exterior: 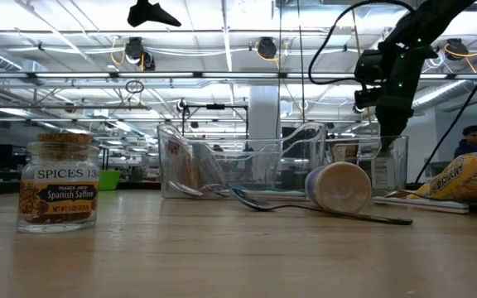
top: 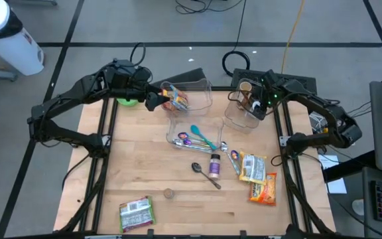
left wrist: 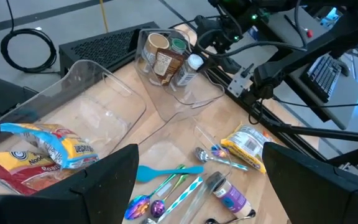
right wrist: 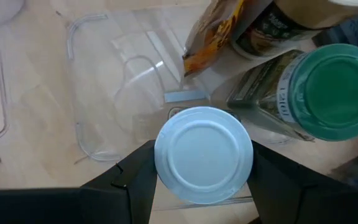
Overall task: Pick & Place Food Item
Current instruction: Put the white seasoning bottle into the top right transparent bin
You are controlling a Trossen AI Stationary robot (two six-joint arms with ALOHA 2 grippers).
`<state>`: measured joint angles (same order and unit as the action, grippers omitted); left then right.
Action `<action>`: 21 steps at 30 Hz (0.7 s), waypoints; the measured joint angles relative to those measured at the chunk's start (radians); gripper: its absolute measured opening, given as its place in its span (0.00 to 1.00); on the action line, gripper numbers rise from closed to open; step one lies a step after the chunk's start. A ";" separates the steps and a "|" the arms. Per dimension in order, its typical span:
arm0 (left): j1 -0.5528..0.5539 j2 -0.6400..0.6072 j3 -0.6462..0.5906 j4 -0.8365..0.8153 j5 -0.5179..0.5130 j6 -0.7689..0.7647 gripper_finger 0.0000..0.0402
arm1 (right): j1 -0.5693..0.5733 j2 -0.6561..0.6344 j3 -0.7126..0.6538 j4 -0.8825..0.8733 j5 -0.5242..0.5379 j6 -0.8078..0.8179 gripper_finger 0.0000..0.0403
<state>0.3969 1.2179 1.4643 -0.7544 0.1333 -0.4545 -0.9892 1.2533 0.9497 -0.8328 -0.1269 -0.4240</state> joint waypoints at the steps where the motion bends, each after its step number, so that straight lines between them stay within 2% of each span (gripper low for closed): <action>1: 0.000 0.000 0.000 0.000 0.000 0.000 0.87 | -0.001 0.000 0.000 0.003 0.000 0.000 0.49; 17: 0.000 0.000 0.000 0.000 0.000 0.005 0.87 | -0.044 0.000 0.000 0.006 -0.001 -0.007 0.49; 21: 0.000 0.000 0.000 0.000 0.000 0.005 0.87 | -0.044 0.000 0.000 0.005 0.000 -0.007 0.54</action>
<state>0.3969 1.2179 1.4643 -0.7547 0.1331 -0.4496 -1.0336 1.2537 0.9497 -0.8274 -0.1272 -0.4311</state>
